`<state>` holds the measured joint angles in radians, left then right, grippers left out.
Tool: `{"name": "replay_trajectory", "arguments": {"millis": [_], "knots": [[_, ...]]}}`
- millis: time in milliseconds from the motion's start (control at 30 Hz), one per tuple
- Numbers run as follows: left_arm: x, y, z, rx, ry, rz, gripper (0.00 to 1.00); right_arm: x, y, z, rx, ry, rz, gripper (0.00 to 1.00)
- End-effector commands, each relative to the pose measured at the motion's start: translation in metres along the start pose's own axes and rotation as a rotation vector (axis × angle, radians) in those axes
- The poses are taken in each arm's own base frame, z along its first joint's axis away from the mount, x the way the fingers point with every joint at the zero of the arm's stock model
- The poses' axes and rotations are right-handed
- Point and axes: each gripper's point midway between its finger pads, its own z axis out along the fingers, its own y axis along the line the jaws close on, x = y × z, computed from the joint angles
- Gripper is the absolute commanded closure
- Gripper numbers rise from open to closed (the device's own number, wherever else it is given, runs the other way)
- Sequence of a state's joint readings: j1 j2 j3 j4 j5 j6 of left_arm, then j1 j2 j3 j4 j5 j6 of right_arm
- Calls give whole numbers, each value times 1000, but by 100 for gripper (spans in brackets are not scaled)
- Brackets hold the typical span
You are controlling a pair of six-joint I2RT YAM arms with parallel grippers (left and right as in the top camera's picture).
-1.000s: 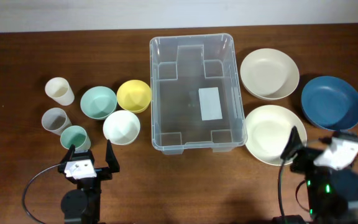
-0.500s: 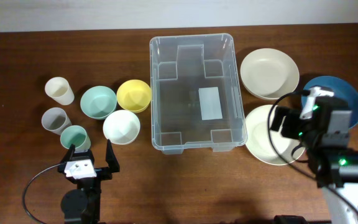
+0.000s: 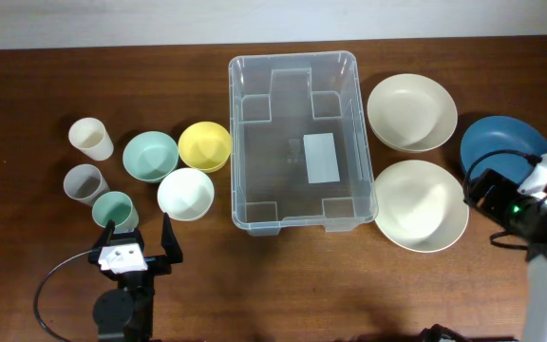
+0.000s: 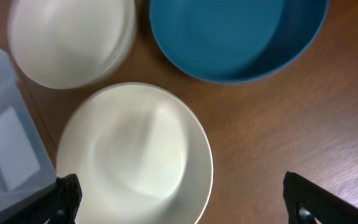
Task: Pack container
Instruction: 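Move the right gripper to the front cream plate's rim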
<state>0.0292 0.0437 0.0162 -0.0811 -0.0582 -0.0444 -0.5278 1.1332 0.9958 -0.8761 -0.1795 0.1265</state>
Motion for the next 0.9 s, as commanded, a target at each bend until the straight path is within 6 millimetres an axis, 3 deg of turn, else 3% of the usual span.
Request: {"name": "replay_trajectory", "arguments": {"millis": [0,167,367,600,867], "knots": [[2,-3,0,14,0,16,0,8,-2,24,-19,105,14,1],[2,-3,0,14,0,16,0,30,-9,68,-22,276,35,0],[2,-3,0,14,0,16,0,53,-20,110,-22,414,-4,11],[2,-2,0,13,0,16,1,65,-26,137,-24,428,-12,13],[2,-3,0,14,0,16,0,74,-15,152,-92,387,-35,16]]}}
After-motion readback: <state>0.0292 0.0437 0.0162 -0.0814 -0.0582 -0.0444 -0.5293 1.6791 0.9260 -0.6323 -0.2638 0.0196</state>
